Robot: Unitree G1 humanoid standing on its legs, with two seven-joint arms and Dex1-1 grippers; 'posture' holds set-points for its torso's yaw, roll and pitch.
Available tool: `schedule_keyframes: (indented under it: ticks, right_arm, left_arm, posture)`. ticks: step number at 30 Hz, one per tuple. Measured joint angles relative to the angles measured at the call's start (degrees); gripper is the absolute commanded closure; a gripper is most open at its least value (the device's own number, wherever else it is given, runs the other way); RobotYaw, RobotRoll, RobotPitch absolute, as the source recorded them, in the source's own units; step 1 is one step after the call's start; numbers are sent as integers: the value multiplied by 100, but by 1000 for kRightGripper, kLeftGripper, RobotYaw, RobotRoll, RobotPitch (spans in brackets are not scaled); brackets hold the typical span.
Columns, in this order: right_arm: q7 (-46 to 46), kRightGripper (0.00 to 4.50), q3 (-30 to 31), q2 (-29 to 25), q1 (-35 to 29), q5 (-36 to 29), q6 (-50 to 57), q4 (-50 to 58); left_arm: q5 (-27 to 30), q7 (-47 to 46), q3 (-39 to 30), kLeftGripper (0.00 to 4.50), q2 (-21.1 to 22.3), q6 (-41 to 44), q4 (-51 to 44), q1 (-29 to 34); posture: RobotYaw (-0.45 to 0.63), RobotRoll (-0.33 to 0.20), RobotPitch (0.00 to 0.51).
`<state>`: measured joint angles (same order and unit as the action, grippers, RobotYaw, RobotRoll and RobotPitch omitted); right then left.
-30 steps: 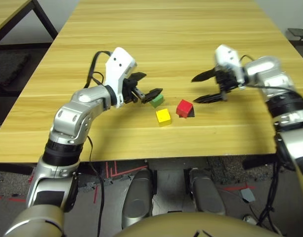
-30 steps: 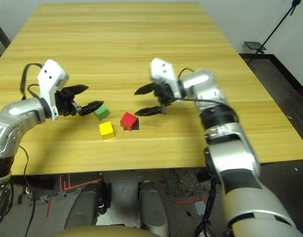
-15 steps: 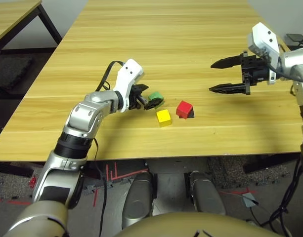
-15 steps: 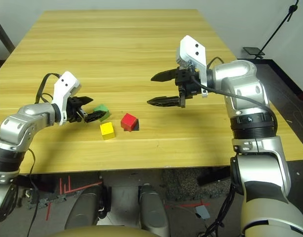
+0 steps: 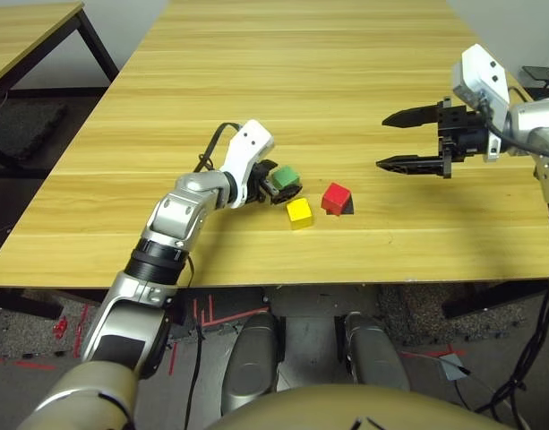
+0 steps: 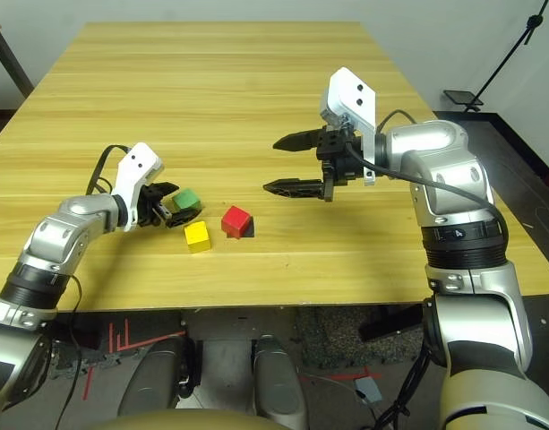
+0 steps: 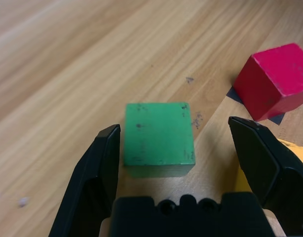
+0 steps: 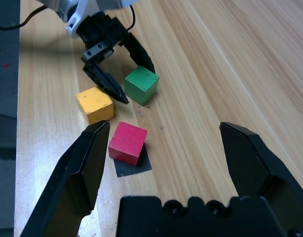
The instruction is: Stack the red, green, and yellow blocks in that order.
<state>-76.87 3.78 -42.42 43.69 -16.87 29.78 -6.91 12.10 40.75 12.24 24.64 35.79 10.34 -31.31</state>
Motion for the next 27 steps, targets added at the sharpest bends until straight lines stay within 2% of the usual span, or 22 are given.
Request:
schedule_keyframes:
  ticks: [2, 5, 10, 15, 19, 27]
  right_arm:
    - [26, 29, 1, 2, -1, -5, 1, 1]
    - [63, 0, 2, 9, -12, -11, 1, 1]
    - [94, 0, 1, 9, -167, -17, -7, 3]
    - [101, 0, -18, -71, -503, -44, 6, 76]
    - [246, 0, -116, -117, -925, -239, 123, 340]
    - [517, 0, -308, -261, -1508, -461, 325, 766]
  left_arm:
    - [-114, -40, 15, 0, -65, -84, 210, 0]
    - [-241, -77, 8, 635, -143, -171, 398, -44]
    - [-314, -34, -3, 2427, -246, -358, 665, -397]
    - [-298, 362, -19, 2404, -159, -478, 679, -893]
    - [-190, 1091, 38, 2404, -37, -358, 415, -1296]
    - [-8, 2909, 829, 2404, 29, -470, 237, -1703]
  posture:
    - [226, -91, 57]
    - [223, -89, 59]
    - [222, -85, 51]
    - [225, -79, 41]
    - [201, -71, 47]
    - [162, -53, 59]
